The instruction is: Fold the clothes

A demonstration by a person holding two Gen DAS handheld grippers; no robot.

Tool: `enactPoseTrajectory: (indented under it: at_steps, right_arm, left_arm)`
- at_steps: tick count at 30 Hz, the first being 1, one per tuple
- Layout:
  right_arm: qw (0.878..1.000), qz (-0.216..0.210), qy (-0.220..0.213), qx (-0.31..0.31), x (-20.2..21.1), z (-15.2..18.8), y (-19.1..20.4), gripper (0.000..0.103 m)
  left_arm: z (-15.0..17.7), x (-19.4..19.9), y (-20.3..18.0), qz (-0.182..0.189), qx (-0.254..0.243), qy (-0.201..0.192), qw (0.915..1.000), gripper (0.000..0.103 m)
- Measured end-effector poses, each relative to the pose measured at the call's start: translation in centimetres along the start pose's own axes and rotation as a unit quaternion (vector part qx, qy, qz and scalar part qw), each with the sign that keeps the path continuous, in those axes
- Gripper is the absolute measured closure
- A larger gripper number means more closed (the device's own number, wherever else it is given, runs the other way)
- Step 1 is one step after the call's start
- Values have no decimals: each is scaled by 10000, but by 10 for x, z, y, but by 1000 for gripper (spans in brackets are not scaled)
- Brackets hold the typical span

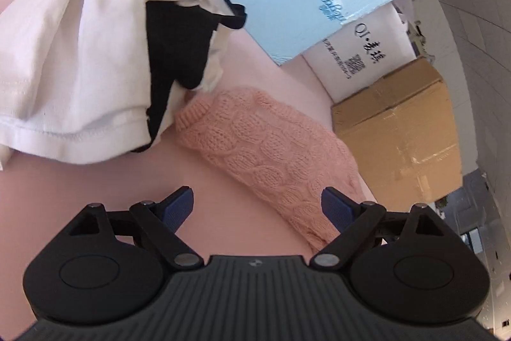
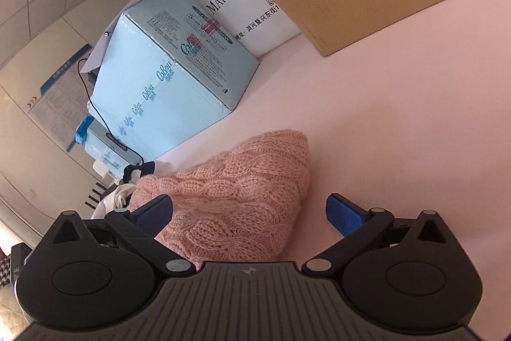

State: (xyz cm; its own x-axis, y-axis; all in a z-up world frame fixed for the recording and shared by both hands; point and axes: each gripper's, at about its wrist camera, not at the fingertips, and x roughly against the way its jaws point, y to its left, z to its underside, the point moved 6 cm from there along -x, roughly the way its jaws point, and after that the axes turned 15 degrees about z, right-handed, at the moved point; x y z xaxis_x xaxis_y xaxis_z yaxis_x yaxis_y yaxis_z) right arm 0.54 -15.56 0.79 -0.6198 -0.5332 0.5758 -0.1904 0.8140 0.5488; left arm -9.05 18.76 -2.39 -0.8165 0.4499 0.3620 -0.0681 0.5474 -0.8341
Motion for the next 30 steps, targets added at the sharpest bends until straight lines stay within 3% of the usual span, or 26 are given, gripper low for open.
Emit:
enactPoseTrajectory:
  at_steps: [2, 10, 13, 22, 24, 26, 28, 30]
  right_arm:
    - [10000, -27, -17, -40, 1, 1, -1, 0]
    - [9999, -64, -48, -85, 1, 2, -4, 0]
    - [9997, -141, -74, -190, 2, 1, -7, 0]
    - [9994, -265, -71, -188, -3, 1, -4, 4]
    - [9993, -291, -73, -240, -3, 1, -5, 12]
    - [9986, -356, -24, -382, -4, 1, -8, 33]
    - [9978, -346, 31, -556, -7, 0, -13, 46]
    - [9962, -414, 108, -757, -8, 0, -17, 59]
  left_arm:
    - [-2, -9, -2, -232, -142, -218, 9994, 17]
    - [-9, -31, -10, -780, -672, -360, 9940, 14]
    - [-14, -36, -9, -825, -745, -418, 9929, 9]
    - [-18, -52, -14, -1019, -1180, -438, 9868, 7]
    - [-18, -52, -15, -1040, -1262, -446, 9855, 8]
    - [-18, -52, -15, -1058, -1331, -439, 9845, 13]
    - [-17, -53, -16, -999, -1397, -387, 9844, 33]
    - [-16, -55, -17, -903, -1379, -305, 9859, 45]
